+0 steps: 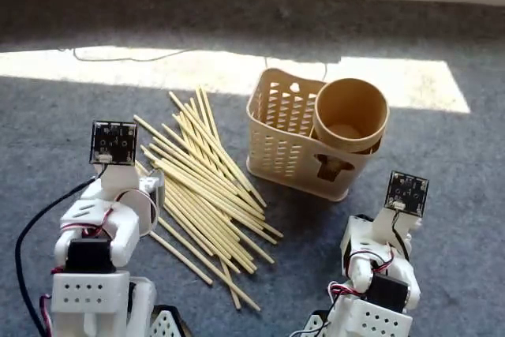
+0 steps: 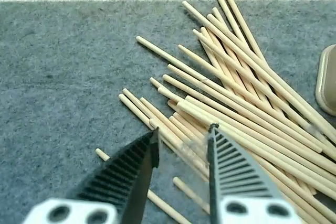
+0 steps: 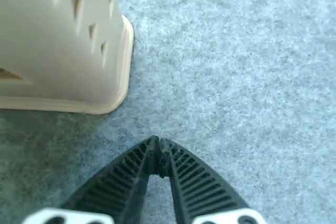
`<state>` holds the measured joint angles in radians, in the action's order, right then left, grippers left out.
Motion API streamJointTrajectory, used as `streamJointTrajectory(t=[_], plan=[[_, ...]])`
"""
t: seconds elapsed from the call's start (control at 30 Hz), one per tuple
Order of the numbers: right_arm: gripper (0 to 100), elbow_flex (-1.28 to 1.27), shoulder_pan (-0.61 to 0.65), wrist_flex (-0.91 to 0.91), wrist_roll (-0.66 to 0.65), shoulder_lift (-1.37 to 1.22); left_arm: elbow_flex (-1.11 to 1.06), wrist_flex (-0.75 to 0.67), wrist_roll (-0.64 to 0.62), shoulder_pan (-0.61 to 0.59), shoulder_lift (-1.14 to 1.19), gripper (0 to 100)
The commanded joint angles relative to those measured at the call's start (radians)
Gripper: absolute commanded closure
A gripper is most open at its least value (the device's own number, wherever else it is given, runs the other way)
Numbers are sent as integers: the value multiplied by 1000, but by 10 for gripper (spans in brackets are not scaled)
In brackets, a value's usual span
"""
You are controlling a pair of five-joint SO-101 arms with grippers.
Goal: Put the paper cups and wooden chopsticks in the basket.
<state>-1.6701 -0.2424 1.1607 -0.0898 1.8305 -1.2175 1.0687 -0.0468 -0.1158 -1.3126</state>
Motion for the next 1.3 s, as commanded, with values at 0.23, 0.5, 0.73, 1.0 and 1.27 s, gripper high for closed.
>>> streamJointTrajectory(t=[0.23,0.5,0.73,1.0,1.27], plan=[[980,-102,-8,-18,3,5,243,-124,-281,25,521,838],[980,-104,-8,-18,3,5,429,-172,-382,25,906,842],[980,-104,-10,-18,3,5,539,-170,-436,96,1115,842],[980,-107,-10,-16,3,5,610,-169,-471,113,1260,843],[980,-107,-10,-16,5,5,625,-169,-471,114,1290,846]])
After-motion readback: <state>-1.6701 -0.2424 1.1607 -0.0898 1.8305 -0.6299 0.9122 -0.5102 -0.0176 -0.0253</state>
